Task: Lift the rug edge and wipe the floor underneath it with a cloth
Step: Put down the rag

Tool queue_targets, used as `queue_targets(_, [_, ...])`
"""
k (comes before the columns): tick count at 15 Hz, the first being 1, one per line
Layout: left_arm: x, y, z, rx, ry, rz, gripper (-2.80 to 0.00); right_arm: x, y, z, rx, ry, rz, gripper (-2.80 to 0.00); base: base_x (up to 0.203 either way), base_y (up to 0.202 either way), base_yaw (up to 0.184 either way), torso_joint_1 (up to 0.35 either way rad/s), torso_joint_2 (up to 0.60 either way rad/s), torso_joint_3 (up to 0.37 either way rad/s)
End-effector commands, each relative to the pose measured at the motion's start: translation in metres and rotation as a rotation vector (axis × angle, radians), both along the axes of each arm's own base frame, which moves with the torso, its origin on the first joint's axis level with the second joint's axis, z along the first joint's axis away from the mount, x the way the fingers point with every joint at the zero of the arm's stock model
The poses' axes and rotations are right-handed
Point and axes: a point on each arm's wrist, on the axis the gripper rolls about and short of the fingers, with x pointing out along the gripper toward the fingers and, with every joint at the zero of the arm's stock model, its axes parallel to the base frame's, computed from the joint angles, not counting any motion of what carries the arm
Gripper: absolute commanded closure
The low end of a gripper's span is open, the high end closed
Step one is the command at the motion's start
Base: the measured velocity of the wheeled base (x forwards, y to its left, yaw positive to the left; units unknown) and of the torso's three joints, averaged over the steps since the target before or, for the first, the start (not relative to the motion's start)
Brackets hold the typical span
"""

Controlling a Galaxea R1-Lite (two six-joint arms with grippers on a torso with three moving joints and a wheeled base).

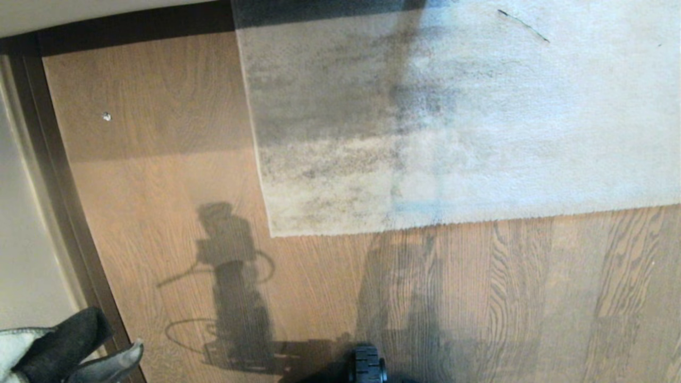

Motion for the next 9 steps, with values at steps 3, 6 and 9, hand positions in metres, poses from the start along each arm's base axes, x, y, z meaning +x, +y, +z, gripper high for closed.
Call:
queue_targets(3, [0.018, 0.000, 0.033, -0.037, 0.113, -0.019, 0.00, 0.000, 0.000, 0.000, 0.001, 0.001, 0.000, 0.00, 0.000, 0.000, 0.000, 0.000, 0.00, 0.000])
queue_targets(6, [0.040, -0.001, 0.043, -0.079, 0.243, -0.040, 0.00, 0.000, 0.000, 0.000, 0.001, 0.001, 0.000, 0.00, 0.000, 0.000, 0.000, 0.000, 0.00, 0.000])
queue_targets(9, [0.059, -0.001, 0.041, -0.146, 0.373, -0.015, 0.00, 0.000, 0.000, 0.000, 0.001, 0.001, 0.000, 0.00, 0.000, 0.000, 0.000, 0.000, 0.00, 0.000])
